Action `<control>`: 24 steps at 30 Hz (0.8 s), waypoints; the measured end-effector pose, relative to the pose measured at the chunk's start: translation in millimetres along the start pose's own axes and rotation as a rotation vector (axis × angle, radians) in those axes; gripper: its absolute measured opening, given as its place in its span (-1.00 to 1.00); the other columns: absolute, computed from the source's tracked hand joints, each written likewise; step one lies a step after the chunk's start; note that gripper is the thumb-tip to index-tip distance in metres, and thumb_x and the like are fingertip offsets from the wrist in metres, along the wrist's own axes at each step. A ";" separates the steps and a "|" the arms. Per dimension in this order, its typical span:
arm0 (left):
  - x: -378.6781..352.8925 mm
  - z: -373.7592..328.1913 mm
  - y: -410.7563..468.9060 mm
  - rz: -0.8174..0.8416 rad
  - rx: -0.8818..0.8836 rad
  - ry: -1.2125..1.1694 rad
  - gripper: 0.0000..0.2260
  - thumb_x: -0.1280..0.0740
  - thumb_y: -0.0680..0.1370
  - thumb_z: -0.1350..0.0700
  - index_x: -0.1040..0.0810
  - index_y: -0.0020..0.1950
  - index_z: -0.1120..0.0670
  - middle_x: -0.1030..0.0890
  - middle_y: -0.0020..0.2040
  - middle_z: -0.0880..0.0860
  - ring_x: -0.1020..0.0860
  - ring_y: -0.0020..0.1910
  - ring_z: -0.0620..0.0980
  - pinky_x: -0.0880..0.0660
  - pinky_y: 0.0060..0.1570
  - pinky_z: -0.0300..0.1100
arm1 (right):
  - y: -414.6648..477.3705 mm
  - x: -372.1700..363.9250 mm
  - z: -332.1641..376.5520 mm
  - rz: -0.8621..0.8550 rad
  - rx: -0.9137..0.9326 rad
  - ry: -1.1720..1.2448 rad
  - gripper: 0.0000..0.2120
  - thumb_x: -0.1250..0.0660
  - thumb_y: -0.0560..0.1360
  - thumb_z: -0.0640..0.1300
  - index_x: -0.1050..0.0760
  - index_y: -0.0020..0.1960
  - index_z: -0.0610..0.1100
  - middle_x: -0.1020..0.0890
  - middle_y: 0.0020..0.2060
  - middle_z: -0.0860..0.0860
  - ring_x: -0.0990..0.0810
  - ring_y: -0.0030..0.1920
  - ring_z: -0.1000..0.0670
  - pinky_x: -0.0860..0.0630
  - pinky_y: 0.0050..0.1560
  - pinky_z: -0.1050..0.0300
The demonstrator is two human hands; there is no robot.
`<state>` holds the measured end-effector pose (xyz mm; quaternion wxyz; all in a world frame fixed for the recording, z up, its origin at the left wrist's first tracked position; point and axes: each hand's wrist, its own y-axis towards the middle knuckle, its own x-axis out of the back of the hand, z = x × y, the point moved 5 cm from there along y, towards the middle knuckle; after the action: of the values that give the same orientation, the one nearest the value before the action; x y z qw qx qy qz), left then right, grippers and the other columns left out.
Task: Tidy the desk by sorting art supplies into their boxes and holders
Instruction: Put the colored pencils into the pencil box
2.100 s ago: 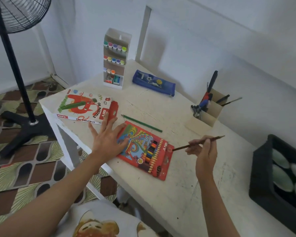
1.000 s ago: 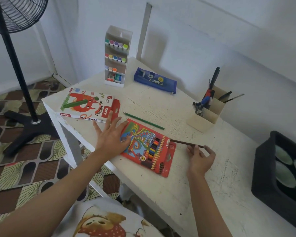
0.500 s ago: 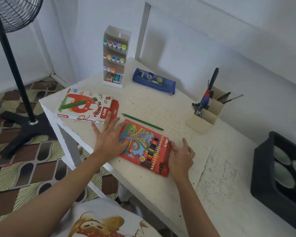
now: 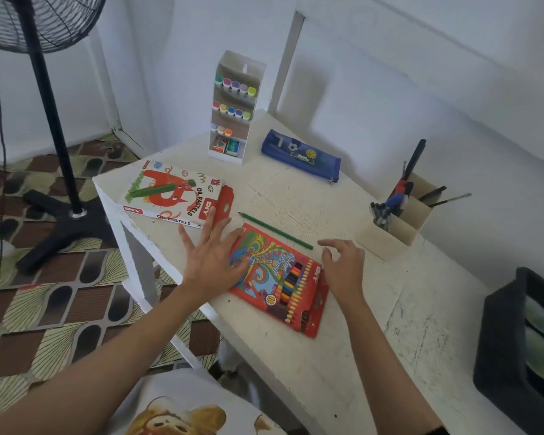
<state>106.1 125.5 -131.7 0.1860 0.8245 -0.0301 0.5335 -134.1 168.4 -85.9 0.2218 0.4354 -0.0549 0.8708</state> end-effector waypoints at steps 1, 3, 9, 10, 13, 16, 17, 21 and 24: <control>0.3 0.8 0.2 -0.005 0.003 0.008 -0.40 -0.05 0.41 -0.29 -0.46 0.32 -0.03 -0.36 0.40 0.06 0.01 0.53 0.05 0.25 0.28 0.38 | 9.7 -4.4 8.5 0.026 0.048 0.002 -0.82 -0.27 0.53 -0.19 -0.60 0.04 -0.01 -0.56 0.06 -0.01 -0.37 0.16 -0.04 -0.25 0.01 0.23; -0.1 -0.5 0.5 -0.003 0.000 0.009 -0.42 -0.07 0.42 -0.29 -0.46 0.31 -0.03 -0.37 0.40 0.05 0.01 0.53 0.05 0.24 0.27 0.39 | 24.6 -13.9 22.7 0.075 0.129 -0.020 -0.84 -0.32 0.51 -0.18 -0.61 0.03 -0.02 -0.60 0.01 0.00 -0.41 0.11 -0.04 -0.30 0.01 0.19; 3.0 0.0 -1.2 -0.003 0.025 0.001 -0.44 -0.08 0.43 -0.28 -0.47 0.31 -0.03 -0.37 0.40 0.05 -0.02 0.53 0.07 0.24 0.30 0.45 | 46.4 -56.3 45.1 0.244 0.213 -0.188 -0.77 -0.40 0.45 -0.02 -0.62 0.09 -0.01 -0.57 0.01 0.01 -0.47 0.04 -0.02 -0.44 0.06 -0.05; 3.4 0.0 -1.1 -0.007 0.023 0.001 -0.46 -0.10 0.43 -0.27 -0.48 0.30 -0.03 -0.39 0.39 0.05 -0.03 0.52 0.07 0.20 0.30 0.47 | 46.7 -60.0 45.6 0.242 0.219 -0.194 -0.80 -0.41 0.44 -0.03 -0.64 0.05 -0.03 -0.56 -0.01 0.01 -0.49 0.00 -0.01 -0.45 0.03 -0.04; 3.4 -0.3 -0.6 -0.004 0.025 0.011 -0.48 -0.13 0.43 -0.26 -0.49 0.28 -0.03 -0.40 0.37 0.04 -0.05 0.52 0.06 0.15 0.29 0.50 | 45.7 -60.6 43.4 0.209 0.203 -0.155 -0.90 -0.42 0.44 -0.14 -0.65 -0.07 -0.13 -0.56 -0.10 -0.01 -0.48 -0.12 0.03 -0.43 -0.07 0.09; 4.0 -0.4 -0.4 -0.008 0.025 0.012 -0.47 -0.12 0.42 -0.26 -0.50 0.27 -0.02 -0.42 0.36 0.04 -0.06 0.52 0.07 0.16 0.29 0.49 | 46.0 -44.7 39.5 0.148 0.189 -0.027 -0.96 -0.41 0.44 -0.23 -0.63 -0.12 -0.18 -0.61 -0.13 -0.05 -0.47 -0.20 0.10 -0.37 -0.12 0.25; 4.1 -0.5 -0.1 -0.009 0.022 0.010 -0.46 -0.12 0.43 -0.26 -0.50 0.27 -0.02 -0.42 0.36 0.04 -0.06 0.52 0.07 0.17 0.29 0.48 | 45.8 -34.9 38.1 0.114 0.188 0.034 -0.98 -0.41 0.44 -0.24 -0.62 -0.13 -0.17 -0.62 -0.16 -0.04 -0.46 -0.26 0.16 -0.39 -0.15 0.30; 1.7 0.1 0.5 0.000 0.019 0.019 -0.44 -0.10 0.42 -0.28 -0.49 0.29 -0.01 -0.42 0.36 0.04 -0.05 0.52 0.07 0.20 0.29 0.44 | 37.2 7.6 22.4 0.017 0.121 0.195 -0.91 -0.43 0.41 -0.27 -0.57 -0.16 -0.11 -0.60 -0.33 0.07 -0.49 -0.41 0.18 -0.39 -0.30 0.47; 1.1 0.7 0.4 0.006 0.016 0.028 -0.41 -0.07 0.41 -0.29 -0.47 0.32 -0.02 -0.41 0.37 0.04 -0.02 0.52 0.05 0.21 0.29 0.43 | 18.2 25.7 1.4 0.059 0.009 0.252 -0.84 -0.41 0.40 -0.30 -0.52 -0.10 -0.10 -0.59 -0.29 0.02 -0.46 -0.43 0.08 -0.45 -0.38 0.37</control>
<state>107.1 125.1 -130.9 0.1781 0.8183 -0.0255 0.5459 -154.4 160.4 -63.2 0.1990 0.3217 -0.0355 0.9250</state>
